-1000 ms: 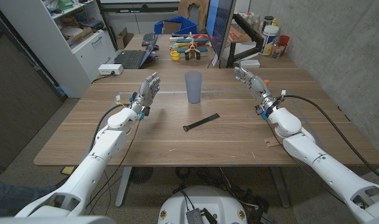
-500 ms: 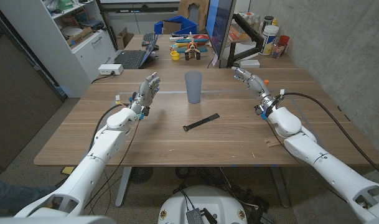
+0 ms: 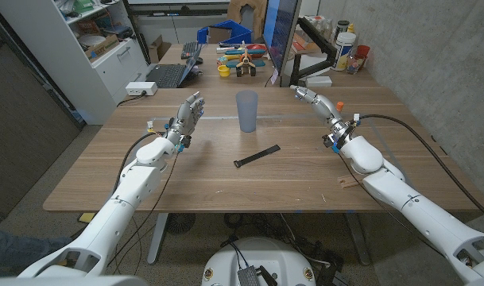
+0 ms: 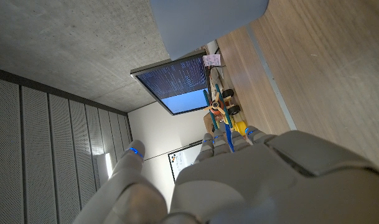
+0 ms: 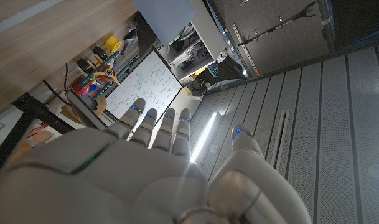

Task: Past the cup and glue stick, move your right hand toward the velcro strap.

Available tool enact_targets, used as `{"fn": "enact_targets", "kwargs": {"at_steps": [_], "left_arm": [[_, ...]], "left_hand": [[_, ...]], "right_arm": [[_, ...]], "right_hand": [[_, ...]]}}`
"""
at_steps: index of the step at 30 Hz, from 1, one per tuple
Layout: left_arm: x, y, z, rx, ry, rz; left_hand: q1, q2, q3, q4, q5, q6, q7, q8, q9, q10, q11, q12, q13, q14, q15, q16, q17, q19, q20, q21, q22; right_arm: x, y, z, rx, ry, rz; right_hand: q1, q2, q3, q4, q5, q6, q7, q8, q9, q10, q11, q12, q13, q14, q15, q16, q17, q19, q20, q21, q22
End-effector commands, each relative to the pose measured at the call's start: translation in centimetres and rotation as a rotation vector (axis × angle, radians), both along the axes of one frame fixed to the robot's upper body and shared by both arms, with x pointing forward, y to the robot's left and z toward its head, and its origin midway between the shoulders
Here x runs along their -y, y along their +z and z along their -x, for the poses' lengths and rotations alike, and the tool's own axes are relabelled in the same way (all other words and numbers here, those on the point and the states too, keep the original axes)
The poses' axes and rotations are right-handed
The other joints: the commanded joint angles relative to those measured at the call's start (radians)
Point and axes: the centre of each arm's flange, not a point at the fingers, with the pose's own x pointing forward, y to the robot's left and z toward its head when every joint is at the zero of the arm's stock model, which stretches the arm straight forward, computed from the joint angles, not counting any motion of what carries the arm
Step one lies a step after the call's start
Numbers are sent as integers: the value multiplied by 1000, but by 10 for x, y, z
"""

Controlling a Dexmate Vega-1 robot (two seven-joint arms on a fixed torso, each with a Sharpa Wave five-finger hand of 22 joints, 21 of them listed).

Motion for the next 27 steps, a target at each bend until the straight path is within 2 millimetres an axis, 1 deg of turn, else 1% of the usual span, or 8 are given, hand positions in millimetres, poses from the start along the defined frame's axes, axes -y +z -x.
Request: {"fn": "enact_targets", "kwargs": {"at_steps": [1,10,12,18,27], "left_arm": [[0,1,-1,2,-20,20],[1,-1,-1,0,-17,21],[2,-1,-1,0,-17,21],[3,-1,-1,-1,-18,20],[3,2,-3,0,-20,15]], "left_hand": [[11,4,-3,-1,6,-9,-3,-1,5,-9,-3,-1,2,-20,7,-1,3,-52,7,-2,4],[12,5,-5,0,7,-8,-2,0,5,-8,-1,0,2,-19,7,-1,3,-52,5,-1,4],[12,5,-5,0,7,-9,-2,-1,5,-9,-1,0,2,-19,7,0,3,-52,4,-1,4],[12,6,-6,0,8,-7,-3,0,5,-8,0,0,2,-19,7,0,3,-53,4,-2,4],[13,7,-8,0,9,-6,-3,1,5,-9,-5,0,2,-19,7,0,3,-53,4,-2,4]], "right_arm": [[-10,1,7,51,-19,59],[-17,-1,7,84,-26,95],[-18,-1,8,91,-27,103],[-20,-1,10,115,-36,121],[-24,2,15,163,-48,139]], "right_hand": [[10,-1,1,-10,8,9,-5,1,3,7,-1,2,3,7,-2,3,2,14,-28,-4,2],[14,-5,1,-14,13,14,-11,0,3,14,-10,3,2,13,-8,4,2,21,-31,-9,2],[15,-5,1,-15,14,14,-12,0,3,15,-7,3,2,14,-8,4,2,22,-31,-10,2],[17,-7,1,-17,17,17,-15,0,3,19,-10,3,2,19,-11,4,2,28,-33,-12,2],[20,-9,1,-20,22,20,-20,-1,3,24,-16,4,2,23,-13,4,3,33,-35,-17,2]]}}
